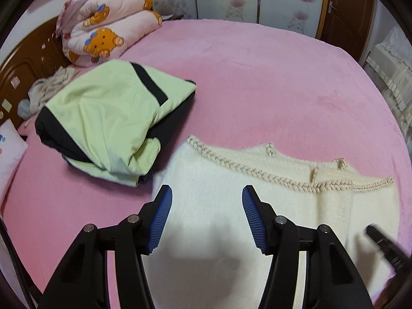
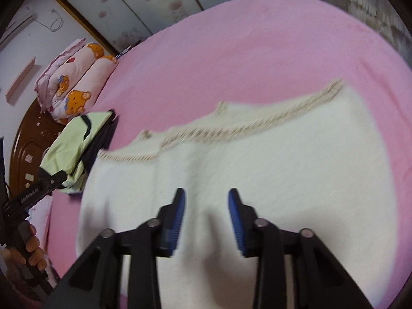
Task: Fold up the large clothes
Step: 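Lay the folded hem down and open the left gripper, then grasp the cardigan edge with the left gripper and fold it over the body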
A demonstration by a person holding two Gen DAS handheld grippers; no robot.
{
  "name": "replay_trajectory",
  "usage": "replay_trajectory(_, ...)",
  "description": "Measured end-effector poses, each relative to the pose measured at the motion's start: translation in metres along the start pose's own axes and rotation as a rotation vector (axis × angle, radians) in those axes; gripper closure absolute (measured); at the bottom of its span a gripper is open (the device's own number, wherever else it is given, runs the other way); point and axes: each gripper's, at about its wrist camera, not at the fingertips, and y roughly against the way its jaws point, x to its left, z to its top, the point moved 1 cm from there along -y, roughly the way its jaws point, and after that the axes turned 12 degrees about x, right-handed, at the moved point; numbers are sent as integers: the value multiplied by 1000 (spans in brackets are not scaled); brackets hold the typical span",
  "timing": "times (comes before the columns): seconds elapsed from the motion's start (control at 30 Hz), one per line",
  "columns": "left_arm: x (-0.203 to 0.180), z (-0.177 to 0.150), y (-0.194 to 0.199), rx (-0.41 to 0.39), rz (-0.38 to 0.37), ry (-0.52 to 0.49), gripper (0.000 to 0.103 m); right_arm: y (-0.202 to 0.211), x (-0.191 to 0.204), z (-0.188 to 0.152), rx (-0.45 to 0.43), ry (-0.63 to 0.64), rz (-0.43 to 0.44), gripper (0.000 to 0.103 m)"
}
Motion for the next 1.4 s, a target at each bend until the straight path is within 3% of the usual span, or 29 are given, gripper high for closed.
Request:
replay_trajectory(0.07,8,-3,0,22,-35,5,48,-15,9,-12,35,-9,32,89)
replay_trajectory(0.27,34,-5,-2,63,-56,-4,48,-58,32,-24,94,-75,9,99)
replay_trajectory(0.47,59,-7,-7,83,-83,-13,48,-74,49,-11,36,-42,-108,103)
replay_trajectory(0.73,87,-16,-34,167,-106,-2,47,-95,41,8,40,-89,-132,103)
replay_trajectory(0.97,114,-61,-74,348,-198,125,47,-100,36,11,74,-115,-128,103)
replay_trajectory(1.17,135,-115,-81,323,-279,233,29,-104,44,18,119,-77,-192,103)
replay_trajectory(1.33,155,-155,-86,331,-415,407,23,-103,41,16,115,-74,-179,103)
replay_trajectory(1.4,161,-169,-92,364,-505,484,22,-103,39,16,114,-82,-164,103)
